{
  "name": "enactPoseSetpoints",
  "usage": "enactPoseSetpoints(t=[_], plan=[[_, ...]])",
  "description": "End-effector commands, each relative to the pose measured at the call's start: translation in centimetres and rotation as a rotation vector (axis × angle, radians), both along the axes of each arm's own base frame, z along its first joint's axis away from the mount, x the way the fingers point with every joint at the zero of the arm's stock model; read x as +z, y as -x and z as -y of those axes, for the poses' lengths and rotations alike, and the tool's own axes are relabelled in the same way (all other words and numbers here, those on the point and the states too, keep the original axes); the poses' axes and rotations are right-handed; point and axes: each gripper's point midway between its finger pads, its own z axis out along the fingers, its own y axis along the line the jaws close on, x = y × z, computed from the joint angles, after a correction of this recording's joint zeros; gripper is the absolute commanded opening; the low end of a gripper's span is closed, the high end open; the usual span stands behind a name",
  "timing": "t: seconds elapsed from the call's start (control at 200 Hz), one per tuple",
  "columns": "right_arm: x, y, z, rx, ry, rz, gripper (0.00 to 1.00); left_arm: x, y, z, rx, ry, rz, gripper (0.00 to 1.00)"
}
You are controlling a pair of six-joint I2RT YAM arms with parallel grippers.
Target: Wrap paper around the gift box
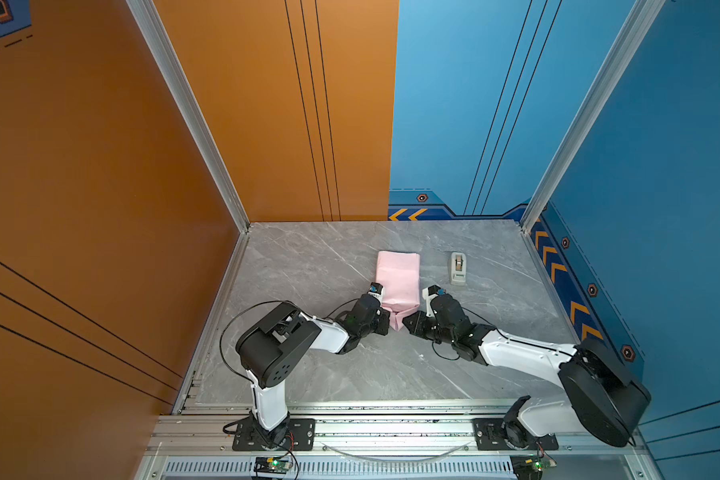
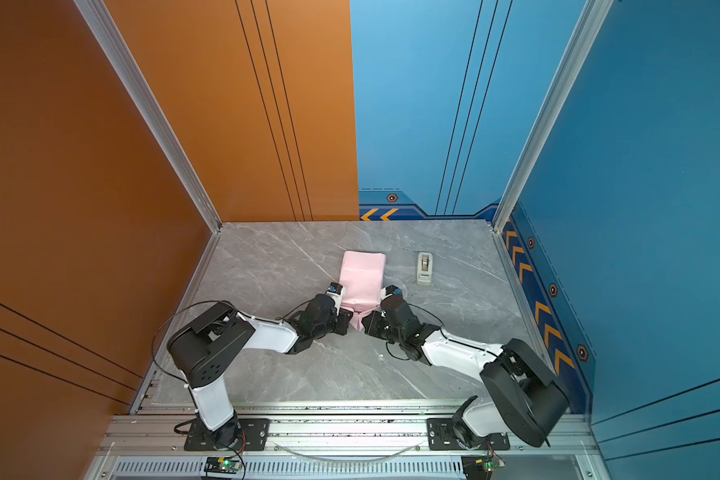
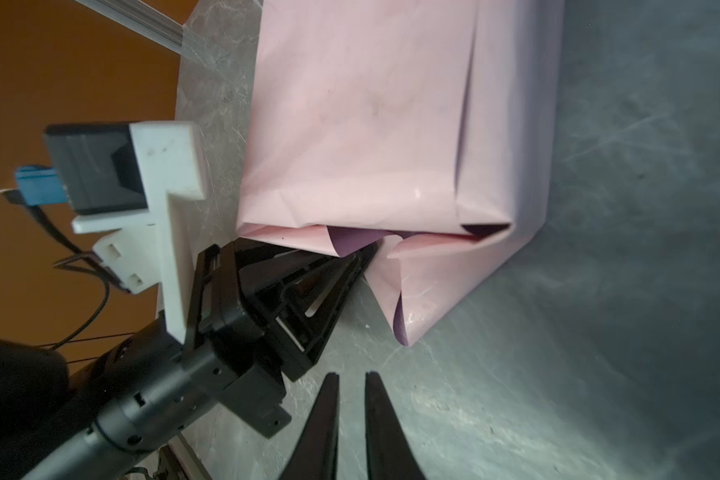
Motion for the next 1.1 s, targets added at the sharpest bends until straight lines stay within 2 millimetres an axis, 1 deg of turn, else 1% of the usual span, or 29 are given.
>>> enactPoseSetpoints(t=[0.0,0.16,0.31,0.411,0.571,0.681,0.756,0.826,0.996,1.091], plan=[[0.2,-0.7,-1.8,-0.037,-0.071,0.022,0.13,-1.5,0.9,-0.3,-0.013,-0.041,-0.025,0.21],[-1.9,-1.0,-2.6,-0.051,-0.07,-0.017,0.11,-1.3,0.9,-0.1,-0.015,-0.04,-0.018,0.21],[-3.1,-1.2,-2.8,-0.06,-0.058,-0.042,0.1,-1.1,0.7,0.0,-0.015,-0.038,-0.014,0.21],[-3.6,-1.7,-2.6,-0.073,-0.049,-0.05,0.1,-0.9,0.6,0.1,-0.016,-0.032,-0.011,0.21],[-4.1,-2.1,-3.2,-0.063,-0.055,-0.064,0.09,-0.6,0.4,0.2,-0.017,-0.025,-0.007,0.21],[-5.7,-1.7,-2.1,-0.092,0.002,-0.111,0.07,-0.2,0.2,0.1,-0.015,-0.016,-0.001,0.22],[-7.1,-1.3,-1.1,-0.111,0.049,-0.155,0.06,0.5,0.0,-0.1,-0.014,-0.004,0.008,0.25],[-7.8,-1.1,-0.5,-0.119,0.069,-0.174,0.05,1.0,-0.1,-0.1,-0.013,0.006,0.015,0.27],[-8.1,-1.3,0.2,-0.129,0.107,-0.181,0.04,2.4,-0.3,-0.2,-0.018,0.021,0.03,0.31],[-8.3,-1.3,0.4,-0.126,0.121,-0.189,0.04,3.2,0.0,-0.3,-0.038,0.02,0.037,0.36]])
